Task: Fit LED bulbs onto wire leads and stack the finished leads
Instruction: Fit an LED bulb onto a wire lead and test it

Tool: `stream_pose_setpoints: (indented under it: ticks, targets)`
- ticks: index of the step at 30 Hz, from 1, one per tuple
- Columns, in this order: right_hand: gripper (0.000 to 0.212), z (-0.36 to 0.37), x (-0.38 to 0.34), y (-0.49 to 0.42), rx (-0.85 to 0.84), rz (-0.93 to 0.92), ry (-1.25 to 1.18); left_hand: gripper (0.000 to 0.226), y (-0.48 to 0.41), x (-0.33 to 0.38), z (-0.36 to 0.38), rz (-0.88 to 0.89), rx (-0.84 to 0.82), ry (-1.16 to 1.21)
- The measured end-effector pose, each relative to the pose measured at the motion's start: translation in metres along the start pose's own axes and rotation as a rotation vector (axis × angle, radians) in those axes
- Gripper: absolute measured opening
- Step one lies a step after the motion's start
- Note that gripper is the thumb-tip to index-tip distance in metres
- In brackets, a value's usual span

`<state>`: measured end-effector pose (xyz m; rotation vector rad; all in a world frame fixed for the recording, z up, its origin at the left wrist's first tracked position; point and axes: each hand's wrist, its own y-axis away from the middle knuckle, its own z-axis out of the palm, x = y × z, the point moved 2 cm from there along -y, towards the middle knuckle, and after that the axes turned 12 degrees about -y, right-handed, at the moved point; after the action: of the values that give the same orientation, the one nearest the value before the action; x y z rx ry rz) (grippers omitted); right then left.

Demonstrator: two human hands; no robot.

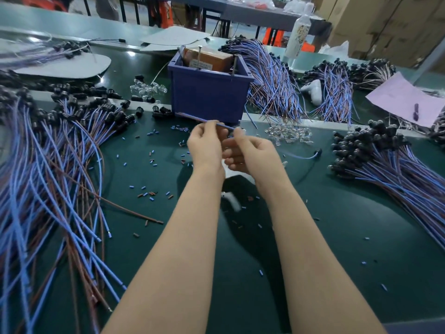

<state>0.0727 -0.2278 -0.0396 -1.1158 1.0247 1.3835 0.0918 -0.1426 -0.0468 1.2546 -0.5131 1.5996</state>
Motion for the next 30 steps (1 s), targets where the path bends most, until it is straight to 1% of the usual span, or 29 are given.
stream_pose_setpoints:
  ticks: [1, 2, 3, 5, 6, 7, 9, 10, 11, 13, 16, 18, 21, 23, 25, 30]
  targets:
    - [0.032, 0.002, -0.001, 0.002, -0.032, -0.044, 0.080, 0.022, -0.004, 0.001, -0.004, 0.001, 0.053, 0.046]
    - [0.030, 0.003, -0.002, 0.004, -0.032, -0.133, 0.166, 0.022, -0.007, 0.001, -0.008, 0.008, 0.095, 0.060]
    - [0.026, 0.004, -0.004, 0.005, 0.008, -0.264, 0.267, 0.023, -0.008, 0.002, -0.010, 0.019, 0.124, 0.046]
    - [0.017, 0.006, -0.008, 0.007, 0.143, -0.550, 0.484, 0.022, -0.009, 0.002, -0.011, 0.060, 0.155, -0.006]
    - [0.016, 0.007, -0.008, 0.007, 0.191, -0.622, 0.600, 0.020, -0.008, 0.002, -0.010, 0.090, 0.160, -0.022]
    - [0.020, 0.007, -0.006, 0.006, 0.196, -0.612, 0.714, 0.018, -0.007, 0.003, -0.009, 0.121, 0.162, -0.031]
    - [0.024, 0.003, 0.004, -0.001, 0.149, -0.446, 0.895, 0.015, -0.006, 0.005, -0.007, 0.179, 0.162, -0.045]
    - [0.023, 0.000, 0.008, -0.003, 0.136, -0.378, 0.914, 0.014, -0.006, 0.005, -0.006, 0.205, 0.160, -0.063]
    - [0.022, -0.001, 0.009, -0.002, 0.125, -0.346, 0.880, 0.014, -0.006, 0.004, -0.005, 0.228, 0.144, -0.089]
    - [0.023, -0.001, 0.008, -0.002, 0.120, -0.343, 0.740, 0.012, -0.006, 0.001, 0.000, 0.263, 0.047, -0.179]
    - [0.029, -0.002, 0.006, -0.002, 0.135, -0.318, 0.622, 0.017, -0.004, -0.007, 0.010, 0.295, -0.123, -0.436]
    - [0.029, -0.005, 0.007, -0.004, 0.134, -0.275, 0.588, 0.016, -0.004, -0.009, 0.012, 0.323, -0.156, -0.526]
    - [0.019, -0.007, 0.009, -0.005, 0.142, -0.249, 0.491, 0.014, -0.004, -0.009, 0.011, 0.289, -0.182, -0.533]
    - [0.016, -0.006, 0.011, -0.006, 0.151, -0.235, 0.377, 0.016, -0.005, -0.009, 0.009, 0.242, -0.183, -0.499]
    - [0.015, -0.007, 0.012, -0.008, 0.189, -0.257, 0.312, 0.015, -0.005, -0.009, 0.007, 0.225, -0.147, -0.456]
    - [0.013, -0.009, 0.013, -0.008, 0.370, -0.338, 0.234, 0.021, -0.003, -0.003, 0.002, 0.273, -0.016, -0.378]
